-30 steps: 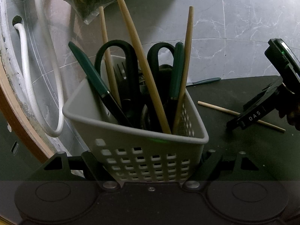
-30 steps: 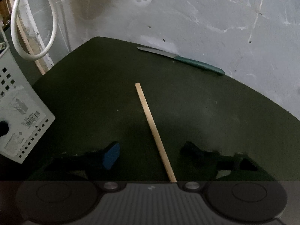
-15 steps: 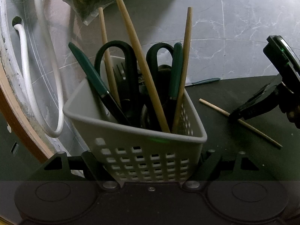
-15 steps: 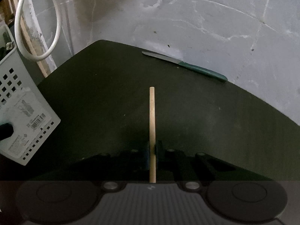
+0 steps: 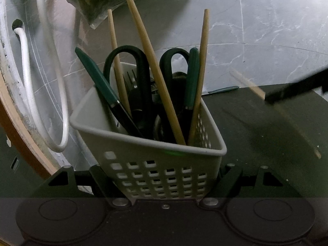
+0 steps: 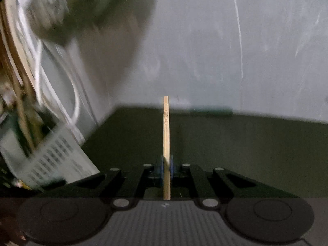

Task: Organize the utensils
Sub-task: 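Lift the chopstick and carry it over the caddy with the right gripper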

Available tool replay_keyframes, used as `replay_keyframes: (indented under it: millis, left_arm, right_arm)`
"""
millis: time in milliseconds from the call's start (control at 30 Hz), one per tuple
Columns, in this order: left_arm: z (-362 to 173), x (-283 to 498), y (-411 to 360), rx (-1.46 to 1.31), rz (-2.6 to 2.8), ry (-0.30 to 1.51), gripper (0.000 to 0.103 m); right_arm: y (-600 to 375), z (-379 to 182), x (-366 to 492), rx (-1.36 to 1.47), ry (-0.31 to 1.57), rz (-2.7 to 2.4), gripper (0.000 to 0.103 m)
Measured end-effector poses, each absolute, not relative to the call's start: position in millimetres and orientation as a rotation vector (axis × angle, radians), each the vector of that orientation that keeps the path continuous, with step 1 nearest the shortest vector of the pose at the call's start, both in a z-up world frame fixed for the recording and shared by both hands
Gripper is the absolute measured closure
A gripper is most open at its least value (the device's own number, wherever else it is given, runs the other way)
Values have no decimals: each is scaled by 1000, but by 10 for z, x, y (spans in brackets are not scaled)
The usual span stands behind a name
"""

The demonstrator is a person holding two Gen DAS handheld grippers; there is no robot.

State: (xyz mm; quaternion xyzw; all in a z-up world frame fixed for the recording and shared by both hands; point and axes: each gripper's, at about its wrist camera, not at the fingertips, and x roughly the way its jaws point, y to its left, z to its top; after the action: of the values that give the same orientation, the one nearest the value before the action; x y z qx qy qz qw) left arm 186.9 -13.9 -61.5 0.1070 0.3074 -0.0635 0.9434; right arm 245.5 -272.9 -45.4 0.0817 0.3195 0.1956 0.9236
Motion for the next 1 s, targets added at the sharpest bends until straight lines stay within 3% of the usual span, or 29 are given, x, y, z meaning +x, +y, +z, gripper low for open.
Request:
replay_keyframes:
  millis: [300,533,667,1000]
  left_arm:
    - [-614,1873,-122,215,-134,627,23]
    - [-613,1875,-119,217,-139,630,23]
    - [-611,1884,-115,220,-143,632,23]
    - [-616,1895,-106,228,-154,632,23]
  right_arm:
    - [-2799,480,2067,415,212,657,96]
    - [-2354,883,1977,407,-21,822,96]
    - [-1970,884,1988,336,-64,859,96]
    - [-1571,361,2182,334,53,907,96]
